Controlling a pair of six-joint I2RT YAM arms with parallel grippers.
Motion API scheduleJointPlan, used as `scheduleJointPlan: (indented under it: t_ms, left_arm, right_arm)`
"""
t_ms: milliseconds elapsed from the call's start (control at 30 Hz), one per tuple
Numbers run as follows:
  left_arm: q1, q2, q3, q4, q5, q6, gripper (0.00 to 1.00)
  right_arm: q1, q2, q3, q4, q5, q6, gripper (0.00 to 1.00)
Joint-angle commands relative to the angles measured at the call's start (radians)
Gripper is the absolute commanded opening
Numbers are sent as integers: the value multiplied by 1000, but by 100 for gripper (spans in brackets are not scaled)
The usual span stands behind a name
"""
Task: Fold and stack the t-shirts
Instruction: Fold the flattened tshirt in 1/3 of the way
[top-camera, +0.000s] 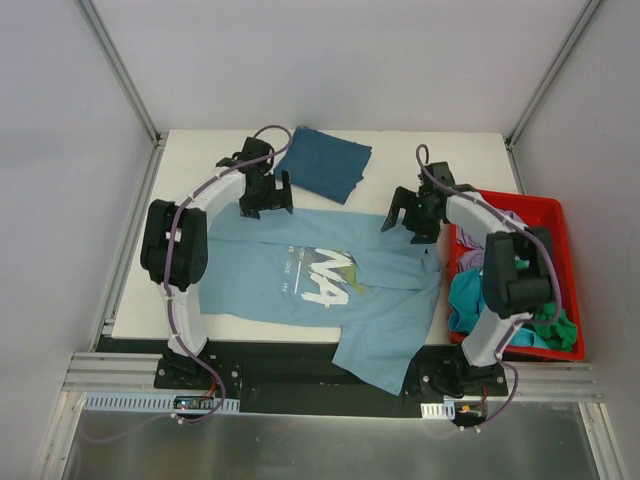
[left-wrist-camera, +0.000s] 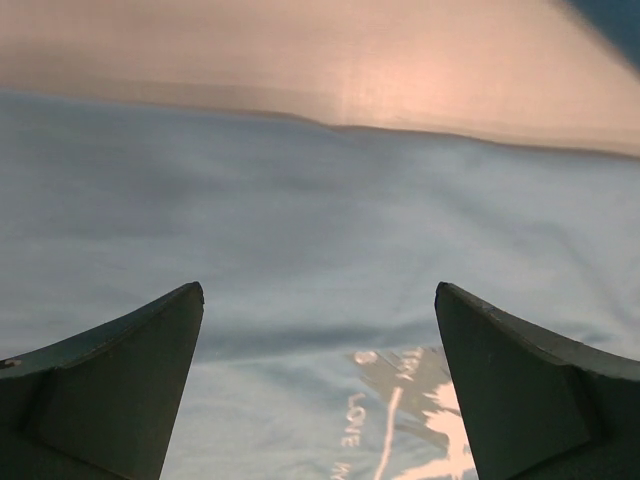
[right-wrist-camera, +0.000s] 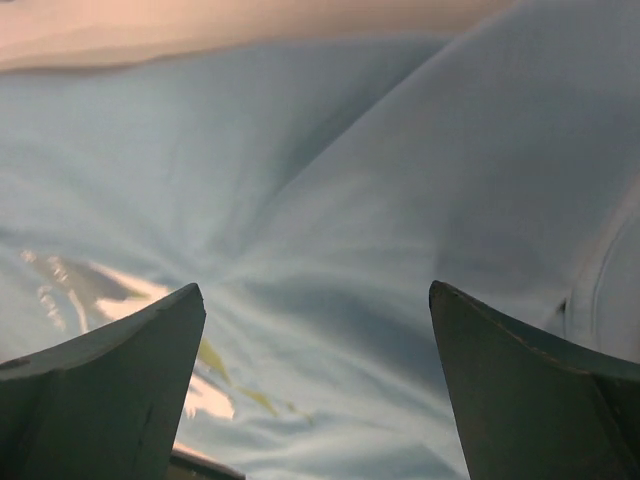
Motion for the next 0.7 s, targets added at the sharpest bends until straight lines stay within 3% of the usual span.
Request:
scheduleJointPlan:
  t_ms: [0,100,200,433,667]
  left_arm:
    - [103,91,-3,-9,15,-24,99]
    - [162,131,-1,-13,-28,-31,99]
    - [193,180,25,-13,21,-47,99]
    - [199,254,155,-44,38,-67,99]
    - [199,354,307,-72,148,-85,99]
  right_arm:
    - [-3,153,145,-68,76,-51,96]
    - [-9,248,229,-104,126,-82,96]
    - [-26,319,303,-131,129,-96,96]
    - [-68,428,458,-168,137,-99,96]
    - [-118,598,727,-323,149,-90,96]
